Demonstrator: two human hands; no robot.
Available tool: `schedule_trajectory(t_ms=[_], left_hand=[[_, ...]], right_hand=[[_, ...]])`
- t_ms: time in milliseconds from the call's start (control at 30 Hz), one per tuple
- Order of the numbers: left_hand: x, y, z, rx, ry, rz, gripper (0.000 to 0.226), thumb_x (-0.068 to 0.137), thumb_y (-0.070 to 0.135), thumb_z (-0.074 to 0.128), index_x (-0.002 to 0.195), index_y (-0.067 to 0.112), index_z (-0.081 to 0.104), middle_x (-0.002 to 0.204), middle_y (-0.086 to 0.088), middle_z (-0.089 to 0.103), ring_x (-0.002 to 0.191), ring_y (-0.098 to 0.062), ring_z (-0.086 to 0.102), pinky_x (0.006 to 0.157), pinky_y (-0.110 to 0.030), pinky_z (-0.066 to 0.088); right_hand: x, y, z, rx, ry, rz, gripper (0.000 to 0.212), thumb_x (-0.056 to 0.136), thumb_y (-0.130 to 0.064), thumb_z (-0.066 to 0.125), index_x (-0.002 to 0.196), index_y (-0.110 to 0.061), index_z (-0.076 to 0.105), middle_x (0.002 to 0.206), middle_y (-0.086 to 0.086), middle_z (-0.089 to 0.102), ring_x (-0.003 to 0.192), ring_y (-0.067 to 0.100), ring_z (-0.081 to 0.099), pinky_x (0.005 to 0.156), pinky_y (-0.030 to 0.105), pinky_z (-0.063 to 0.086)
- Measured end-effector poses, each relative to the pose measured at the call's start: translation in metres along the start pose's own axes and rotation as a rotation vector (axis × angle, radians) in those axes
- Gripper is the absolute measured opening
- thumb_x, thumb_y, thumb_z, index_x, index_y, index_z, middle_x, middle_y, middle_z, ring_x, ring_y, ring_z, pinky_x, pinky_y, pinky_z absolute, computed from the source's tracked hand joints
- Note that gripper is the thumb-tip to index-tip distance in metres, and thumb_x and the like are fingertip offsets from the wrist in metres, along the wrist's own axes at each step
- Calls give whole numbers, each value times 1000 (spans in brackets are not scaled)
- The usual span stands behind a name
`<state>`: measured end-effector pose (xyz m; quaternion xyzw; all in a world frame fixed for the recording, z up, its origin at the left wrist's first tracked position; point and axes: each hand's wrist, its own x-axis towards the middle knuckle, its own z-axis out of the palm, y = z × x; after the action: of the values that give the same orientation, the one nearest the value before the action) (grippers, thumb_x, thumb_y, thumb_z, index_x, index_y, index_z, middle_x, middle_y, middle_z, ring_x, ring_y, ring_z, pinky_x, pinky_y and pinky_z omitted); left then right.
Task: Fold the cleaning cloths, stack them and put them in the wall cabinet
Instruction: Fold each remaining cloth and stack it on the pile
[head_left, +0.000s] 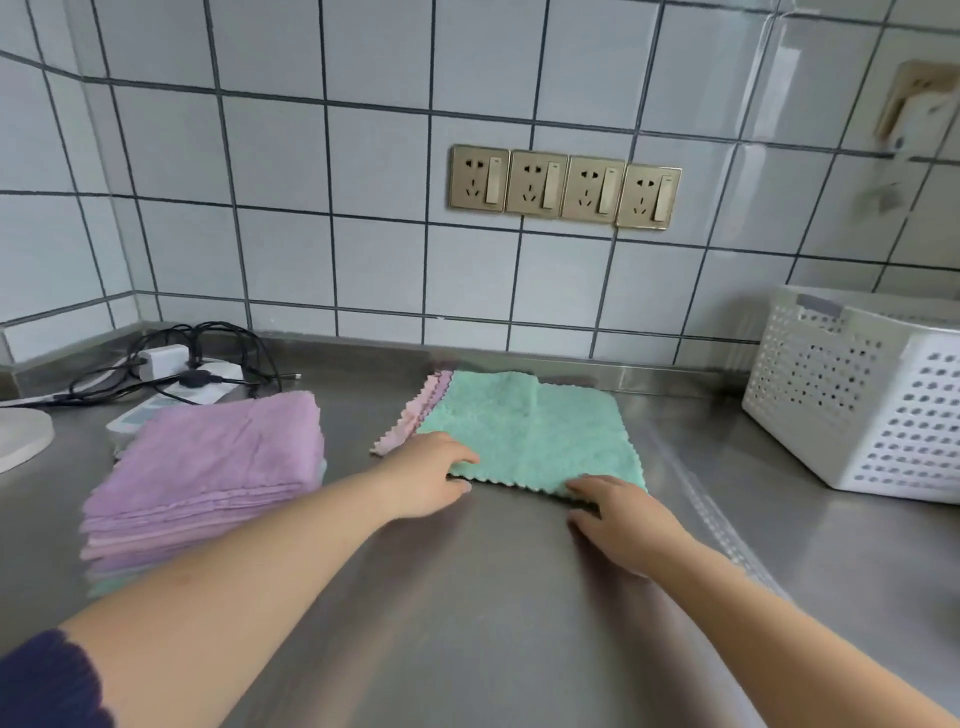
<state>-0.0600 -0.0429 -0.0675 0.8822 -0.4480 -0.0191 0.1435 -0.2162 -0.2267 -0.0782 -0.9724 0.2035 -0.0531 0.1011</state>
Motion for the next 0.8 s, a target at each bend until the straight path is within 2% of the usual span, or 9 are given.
schedule_trajectory(t_ms=[133,333,433,500,567,667,733,800], left_hand=[[19,1,17,40,72,-20,36,87,39,59,122,28,59,124,6,56,120,-12,48,101,-31,40],[26,-3,24,96,220,29,22,94,29,50,107,23,66,112,4,64,110,-16,55,86,-28,44],[29,-5,24,124,237,18,24,96,22,44,107,19,65,112,2,65,108,-19,56,83,-30,43],[30,-7,24,162,216,16,27,95,15,43,114,19,61,117,0,62,109,-21,55,84,-31,44],[30,-8,24,194,191,22,34,93,9,42,121,20,58,122,0,58,113,-21,54,86,-31,44],[30,-6,20,212,166,44,36,93,12,43,124,21,58,125,-1,55,116,-22,52,89,-31,44],[31,-8,18,250,151,41,35,92,14,44,123,22,60,123,-1,54,115,-22,52,90,-31,44],[31,-11,16,342,146,9,30,91,13,46,114,18,65,115,-4,56,109,-25,54,85,-33,44]], right_hand=[[11,10,-3,12,66,35,37,92,-37,51,129,-30,54,131,-9,57,119,18,53,88,27,44],[23,18,0,37,189,49,26,90,-42,55,109,-29,69,113,-10,68,107,20,60,81,28,46],[26,22,0,55,228,46,21,93,-34,51,99,-28,70,101,-4,71,95,23,63,69,28,45],[27,22,2,21,247,43,21,94,-29,48,97,-26,68,96,0,71,90,26,63,65,28,43],[28,23,4,-46,251,29,21,94,-27,46,99,-24,66,95,2,71,88,28,63,68,31,46],[26,27,6,-145,216,-40,26,92,-19,46,109,-25,65,106,1,67,95,28,62,76,34,50],[25,32,7,-121,210,-53,29,92,-17,46,113,-23,65,114,0,63,101,27,60,82,36,50],[24,36,8,-86,228,-24,30,91,-13,47,113,-20,66,118,1,59,104,27,60,86,37,50]])
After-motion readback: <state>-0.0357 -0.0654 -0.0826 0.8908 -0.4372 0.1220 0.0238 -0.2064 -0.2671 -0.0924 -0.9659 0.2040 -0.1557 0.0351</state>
